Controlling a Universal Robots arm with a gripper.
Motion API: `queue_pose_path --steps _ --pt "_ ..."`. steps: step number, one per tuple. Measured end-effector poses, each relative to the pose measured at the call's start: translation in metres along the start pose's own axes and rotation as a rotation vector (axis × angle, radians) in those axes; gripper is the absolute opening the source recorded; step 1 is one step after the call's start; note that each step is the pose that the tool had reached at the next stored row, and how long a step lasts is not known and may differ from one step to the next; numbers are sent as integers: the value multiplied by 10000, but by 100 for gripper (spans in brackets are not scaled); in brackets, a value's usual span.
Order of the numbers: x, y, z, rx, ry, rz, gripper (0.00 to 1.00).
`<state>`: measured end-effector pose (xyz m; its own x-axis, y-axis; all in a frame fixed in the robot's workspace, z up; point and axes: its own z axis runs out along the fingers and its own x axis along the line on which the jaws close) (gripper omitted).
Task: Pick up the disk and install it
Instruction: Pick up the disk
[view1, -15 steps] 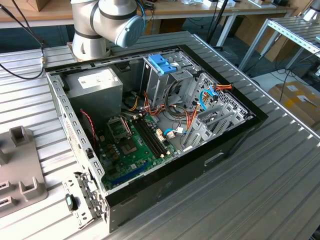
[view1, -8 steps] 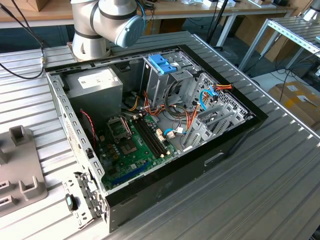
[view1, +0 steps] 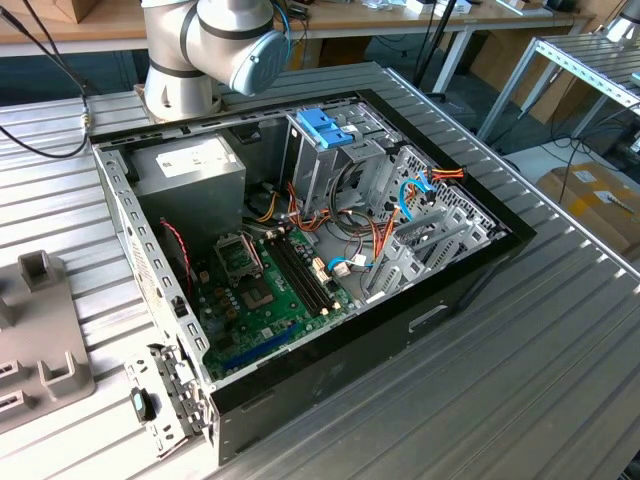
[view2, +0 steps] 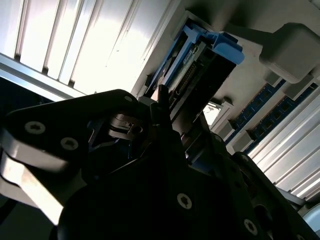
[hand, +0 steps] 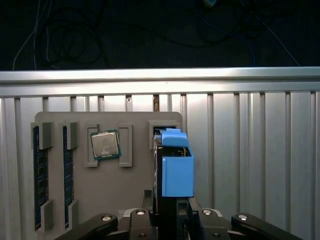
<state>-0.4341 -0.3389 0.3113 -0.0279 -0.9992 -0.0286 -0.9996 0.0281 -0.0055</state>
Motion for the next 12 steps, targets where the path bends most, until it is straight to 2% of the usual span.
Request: queue_pose_path --steps 6,8,12 --pt "-1 0 -24 -4 4 0 35" --pt "-3 -1 -94 0 4 0 35" --pt "-5 -1 -184 0 12 0 35"
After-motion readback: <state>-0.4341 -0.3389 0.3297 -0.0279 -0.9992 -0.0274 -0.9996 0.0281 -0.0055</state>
